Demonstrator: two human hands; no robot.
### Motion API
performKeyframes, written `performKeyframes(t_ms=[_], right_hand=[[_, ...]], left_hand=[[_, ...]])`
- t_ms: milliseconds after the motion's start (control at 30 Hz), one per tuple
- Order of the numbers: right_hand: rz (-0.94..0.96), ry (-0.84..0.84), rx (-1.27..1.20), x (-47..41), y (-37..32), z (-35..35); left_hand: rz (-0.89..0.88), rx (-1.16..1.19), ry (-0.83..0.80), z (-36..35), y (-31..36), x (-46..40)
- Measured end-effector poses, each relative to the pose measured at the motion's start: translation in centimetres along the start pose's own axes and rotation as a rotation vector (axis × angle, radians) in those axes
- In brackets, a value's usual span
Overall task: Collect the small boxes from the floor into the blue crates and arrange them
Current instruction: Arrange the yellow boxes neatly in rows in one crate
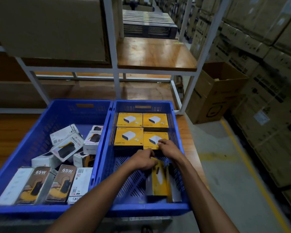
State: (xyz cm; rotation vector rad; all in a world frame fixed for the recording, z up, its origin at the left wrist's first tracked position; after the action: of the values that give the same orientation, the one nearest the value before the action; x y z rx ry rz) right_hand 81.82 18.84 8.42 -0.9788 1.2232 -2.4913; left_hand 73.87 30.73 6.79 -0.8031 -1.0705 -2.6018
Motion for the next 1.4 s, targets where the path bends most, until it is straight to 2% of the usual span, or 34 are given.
performKeyframes(t_ms=[133,233,333,467,567,700,867,967,1067,1400], right_hand=[[0.053,0.044,-0.139,0.9,-0.8,0.2],[0.069,0.001,-0.220,1.2,-1.4,0.3],[0.036,-0.048,-0.313,1.0,-1.3,0.2],[0.027,-0.022,-0.504,0.8,-1.1,-0.3],[0.062,0.071,-0.585,0.8,-1.4,0.0],[0.145,0.227,-0.428,1.1,-2.3,1.9],[0.190,0.253,-0.137,2.5,-3.7,2.6],[0.187,0.248,0.037,2.1,-3.7,2.5],[0.184,0.246,0.210,1.0,-3.5,2.7],[0.111,0.371,0.471,-1.2,-3.6,2.3]], left_hand=[[0.024,0.321,0.215,4.2,-1.8,0.8],[0.001,0.656,0.321,6.5,-3.2,1.2],[-0.034,0.926,0.384,7.2,-4.1,1.7],[-0.094,1.253,0.422,6.6,-4.8,2.0],[-0.112,1.333,0.380,5.8,-5.1,1.6],[-0.077,1.133,0.250,4.5,-4.0,1.6],[-0.055,0.758,0.219,4.0,-3.7,-0.2],[-0.019,0.444,0.298,4.1,-3.5,-1.2],[-0.039,0.260,0.375,4.4,-2.4,-1.5],[0.046,-0.102,0.526,4.4,-1.5,-2.4]])
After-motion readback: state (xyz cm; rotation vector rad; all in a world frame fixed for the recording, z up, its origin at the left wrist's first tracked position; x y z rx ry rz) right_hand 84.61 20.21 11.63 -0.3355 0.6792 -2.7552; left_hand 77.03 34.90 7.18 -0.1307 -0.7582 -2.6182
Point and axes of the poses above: each hand's wrist, its own x-axis away from the middle knuckle, its own z-axis out of the back of the hand, y = z × x, the point moved 6 cm from there along -x, towards the middle knuckle, and after that the axes turned 6 degrees about -y, right-handed, at the moved point
